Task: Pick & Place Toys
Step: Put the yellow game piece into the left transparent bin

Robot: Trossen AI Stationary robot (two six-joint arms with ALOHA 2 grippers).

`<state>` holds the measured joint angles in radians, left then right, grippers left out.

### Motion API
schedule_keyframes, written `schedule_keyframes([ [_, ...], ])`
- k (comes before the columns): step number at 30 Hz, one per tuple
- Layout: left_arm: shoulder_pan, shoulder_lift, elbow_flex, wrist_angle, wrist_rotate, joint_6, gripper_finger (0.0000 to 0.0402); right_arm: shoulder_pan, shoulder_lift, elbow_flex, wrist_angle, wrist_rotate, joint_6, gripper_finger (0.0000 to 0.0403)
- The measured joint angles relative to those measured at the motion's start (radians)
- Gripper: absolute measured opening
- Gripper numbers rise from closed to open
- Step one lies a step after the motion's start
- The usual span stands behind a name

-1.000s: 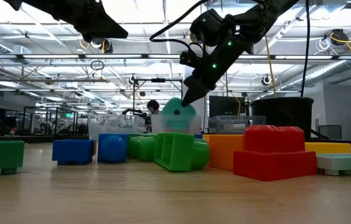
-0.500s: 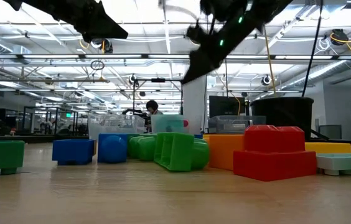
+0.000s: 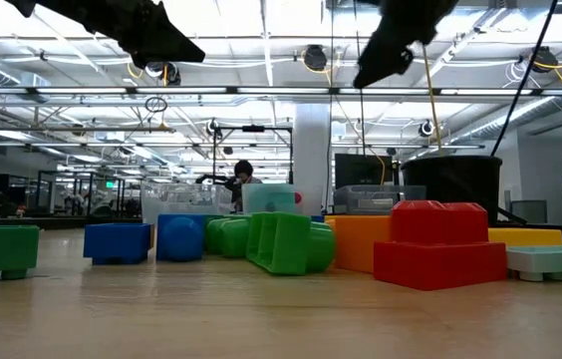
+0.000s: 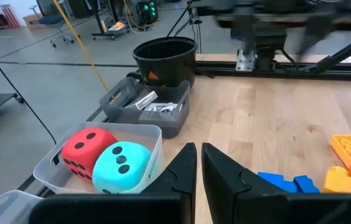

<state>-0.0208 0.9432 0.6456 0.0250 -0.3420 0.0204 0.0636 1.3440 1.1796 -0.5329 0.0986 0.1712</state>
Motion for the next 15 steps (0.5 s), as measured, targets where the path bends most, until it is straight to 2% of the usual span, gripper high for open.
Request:
schedule_keyframes([
  [4, 0.000, 0.000, 0.000, 0.000, 0.000, 0.001, 0.0028, 0.129, -0.015, -0.041, -0.015, -0.072, 0.062, 0.0213],
  [8, 0.000, 0.000, 0.000, 0.000, 0.000, -0.002, 0.0028, 0.254, -0.015, -0.118, 0.053, -0.114, 0.130, 0.0212],
  [15, 0.000, 0.000, 0.000, 0.000, 0.000, -0.057, 0.0028, 0.457, -0.015, -0.373, 0.404, -0.126, 0.166, 0.0206],
])
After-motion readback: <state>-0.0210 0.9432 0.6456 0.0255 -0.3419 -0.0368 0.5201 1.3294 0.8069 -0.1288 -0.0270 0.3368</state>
